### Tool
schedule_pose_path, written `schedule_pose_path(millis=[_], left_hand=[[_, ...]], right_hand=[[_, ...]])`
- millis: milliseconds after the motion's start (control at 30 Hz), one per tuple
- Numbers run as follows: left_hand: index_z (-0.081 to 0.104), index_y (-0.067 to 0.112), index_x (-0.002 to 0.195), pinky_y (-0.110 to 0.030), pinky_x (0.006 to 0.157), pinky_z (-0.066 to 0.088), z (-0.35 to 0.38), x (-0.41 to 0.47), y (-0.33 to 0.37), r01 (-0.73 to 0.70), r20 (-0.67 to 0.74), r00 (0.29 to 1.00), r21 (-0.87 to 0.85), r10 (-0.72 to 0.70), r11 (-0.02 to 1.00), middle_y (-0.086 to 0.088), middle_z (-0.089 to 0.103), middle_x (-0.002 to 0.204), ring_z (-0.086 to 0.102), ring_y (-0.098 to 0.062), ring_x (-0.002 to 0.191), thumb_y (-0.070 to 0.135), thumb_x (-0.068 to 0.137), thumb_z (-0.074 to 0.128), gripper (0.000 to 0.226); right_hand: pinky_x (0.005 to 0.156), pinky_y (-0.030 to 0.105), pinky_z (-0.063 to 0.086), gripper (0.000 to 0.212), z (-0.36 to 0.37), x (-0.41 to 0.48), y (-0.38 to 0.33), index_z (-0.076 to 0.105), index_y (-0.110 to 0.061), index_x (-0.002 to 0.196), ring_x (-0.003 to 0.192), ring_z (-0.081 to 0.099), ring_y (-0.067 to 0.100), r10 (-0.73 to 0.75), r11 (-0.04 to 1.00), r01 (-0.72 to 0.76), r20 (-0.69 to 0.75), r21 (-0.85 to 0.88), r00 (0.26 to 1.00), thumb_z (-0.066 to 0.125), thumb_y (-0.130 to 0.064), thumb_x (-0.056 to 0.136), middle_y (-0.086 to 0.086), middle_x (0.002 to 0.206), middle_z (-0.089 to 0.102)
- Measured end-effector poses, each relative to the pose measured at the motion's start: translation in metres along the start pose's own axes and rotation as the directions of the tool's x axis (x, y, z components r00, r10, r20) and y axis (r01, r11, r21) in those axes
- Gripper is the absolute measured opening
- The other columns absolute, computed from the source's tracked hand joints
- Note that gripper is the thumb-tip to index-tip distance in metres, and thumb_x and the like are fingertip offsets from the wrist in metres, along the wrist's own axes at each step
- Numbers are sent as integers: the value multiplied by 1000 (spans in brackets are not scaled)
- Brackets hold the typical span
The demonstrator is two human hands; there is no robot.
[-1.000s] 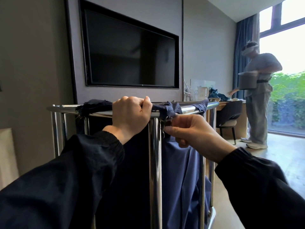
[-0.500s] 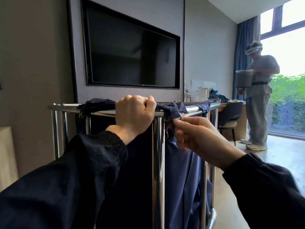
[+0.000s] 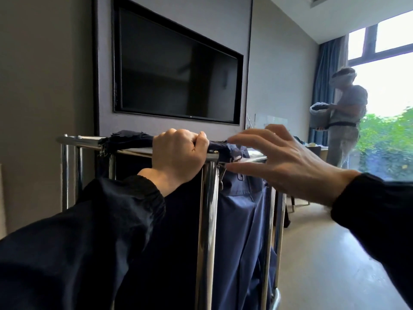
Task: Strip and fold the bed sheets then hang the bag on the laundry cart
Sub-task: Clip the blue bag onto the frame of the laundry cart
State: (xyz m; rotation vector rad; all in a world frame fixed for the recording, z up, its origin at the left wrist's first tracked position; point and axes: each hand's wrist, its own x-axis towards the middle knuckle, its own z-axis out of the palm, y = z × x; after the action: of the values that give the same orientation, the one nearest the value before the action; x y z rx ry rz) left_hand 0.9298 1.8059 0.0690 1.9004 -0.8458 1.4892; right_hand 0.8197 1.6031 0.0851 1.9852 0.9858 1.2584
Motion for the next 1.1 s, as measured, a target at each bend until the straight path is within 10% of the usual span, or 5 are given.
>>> schedule_pose_path(millis=[400, 800, 1100], left_hand=[[25, 22, 41, -28, 55, 21, 1, 0, -1, 15, -15, 1000, 40, -15, 999, 12, 26, 38, 31, -15, 41, 35, 89, 36, 51], [22, 21, 40, -28, 53, 19, -2, -1, 3, 22, -5, 1000, 4, -22, 1000, 10, 23, 36, 28, -5, 38, 32, 89, 39, 53], [23, 22, 40, -22, 48, 14, -2, -2, 8, 17, 3, 1000, 4, -17, 1000, 10, 23, 36, 27, -5, 38, 34, 89, 40, 52]], right_hand=[[65, 37, 53, 15, -3, 28, 15, 70, -11, 100, 88, 61, 27, -138, 982, 126, 77, 142, 987, 59, -18, 93, 15, 109, 62], [58, 30, 56, 32, -18, 19, 13, 56, -1, 116, 71, 57, 19, -230, 963, 183, 252, 197, 940, 37, -21, 99, 11, 101, 55], [61, 35, 55, 24, -4, 16, 4, 69, 2, 94, 67, 60, 25, -198, 958, 181, 55, 223, 979, 47, -5, 100, 13, 89, 64]])
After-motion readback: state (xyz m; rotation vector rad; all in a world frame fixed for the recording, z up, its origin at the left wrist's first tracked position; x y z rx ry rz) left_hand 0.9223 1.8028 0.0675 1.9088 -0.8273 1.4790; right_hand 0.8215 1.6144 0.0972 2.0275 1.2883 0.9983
